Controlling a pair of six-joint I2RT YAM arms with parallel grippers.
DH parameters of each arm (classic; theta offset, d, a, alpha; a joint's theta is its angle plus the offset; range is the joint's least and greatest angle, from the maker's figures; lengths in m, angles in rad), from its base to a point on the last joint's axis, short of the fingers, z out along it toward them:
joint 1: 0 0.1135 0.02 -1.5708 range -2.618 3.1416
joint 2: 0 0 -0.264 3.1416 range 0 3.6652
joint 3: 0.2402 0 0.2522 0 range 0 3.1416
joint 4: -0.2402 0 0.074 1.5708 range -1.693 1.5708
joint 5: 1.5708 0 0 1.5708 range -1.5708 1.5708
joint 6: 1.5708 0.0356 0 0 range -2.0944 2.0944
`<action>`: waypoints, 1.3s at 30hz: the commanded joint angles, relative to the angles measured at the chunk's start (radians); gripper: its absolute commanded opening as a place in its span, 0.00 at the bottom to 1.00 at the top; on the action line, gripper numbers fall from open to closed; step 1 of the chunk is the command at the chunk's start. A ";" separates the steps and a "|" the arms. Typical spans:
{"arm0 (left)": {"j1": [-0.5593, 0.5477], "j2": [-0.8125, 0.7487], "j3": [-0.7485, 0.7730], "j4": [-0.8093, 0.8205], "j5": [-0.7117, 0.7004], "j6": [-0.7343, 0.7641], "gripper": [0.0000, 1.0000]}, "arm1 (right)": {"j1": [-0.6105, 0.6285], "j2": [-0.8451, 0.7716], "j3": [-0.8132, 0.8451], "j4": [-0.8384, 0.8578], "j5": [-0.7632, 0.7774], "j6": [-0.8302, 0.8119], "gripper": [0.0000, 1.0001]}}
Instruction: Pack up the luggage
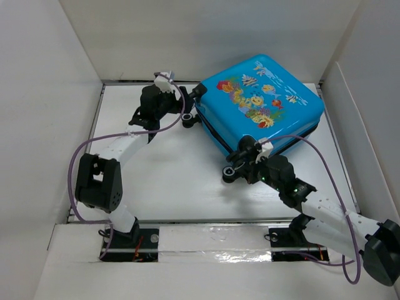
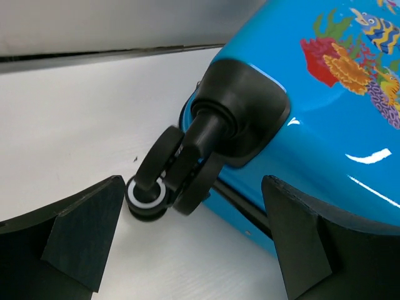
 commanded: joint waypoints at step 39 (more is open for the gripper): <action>-0.131 -0.210 -0.441 0.459 -0.102 -0.146 0.00 | -0.452 -0.059 0.228 0.011 -0.318 -0.078 0.00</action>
